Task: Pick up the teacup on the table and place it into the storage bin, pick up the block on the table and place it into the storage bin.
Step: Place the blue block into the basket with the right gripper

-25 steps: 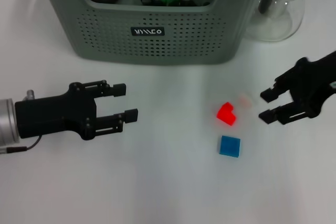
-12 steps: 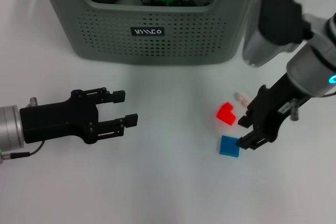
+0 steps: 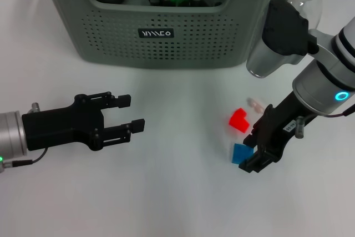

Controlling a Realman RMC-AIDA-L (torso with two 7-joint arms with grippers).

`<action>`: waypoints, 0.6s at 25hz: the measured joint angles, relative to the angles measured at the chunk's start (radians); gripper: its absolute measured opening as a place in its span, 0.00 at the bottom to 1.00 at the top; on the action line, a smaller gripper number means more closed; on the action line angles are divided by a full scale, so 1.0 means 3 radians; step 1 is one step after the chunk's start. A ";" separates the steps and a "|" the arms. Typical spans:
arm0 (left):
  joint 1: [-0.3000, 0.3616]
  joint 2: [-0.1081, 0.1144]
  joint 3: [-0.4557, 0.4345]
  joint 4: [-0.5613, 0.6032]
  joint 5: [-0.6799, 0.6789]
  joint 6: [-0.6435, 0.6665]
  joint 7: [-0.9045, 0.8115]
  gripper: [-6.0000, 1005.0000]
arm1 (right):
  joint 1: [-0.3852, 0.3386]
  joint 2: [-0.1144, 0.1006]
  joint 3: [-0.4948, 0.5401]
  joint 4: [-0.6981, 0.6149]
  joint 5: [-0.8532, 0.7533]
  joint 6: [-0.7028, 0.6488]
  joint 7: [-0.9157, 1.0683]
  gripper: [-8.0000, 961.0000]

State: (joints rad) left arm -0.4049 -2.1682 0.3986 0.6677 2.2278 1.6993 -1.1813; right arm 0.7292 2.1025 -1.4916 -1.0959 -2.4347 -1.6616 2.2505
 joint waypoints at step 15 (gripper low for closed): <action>0.0000 0.0002 0.0001 -0.0066 0.0015 -0.0128 0.0021 0.67 | -0.0016 0.0009 -0.0238 0.0054 -0.0087 0.0374 0.0066 0.61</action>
State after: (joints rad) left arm -0.4049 -2.1675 0.3989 0.6479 2.2322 1.6609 -1.1750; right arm 0.7242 2.1052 -1.5631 -1.0799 -2.4607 -1.5494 2.2702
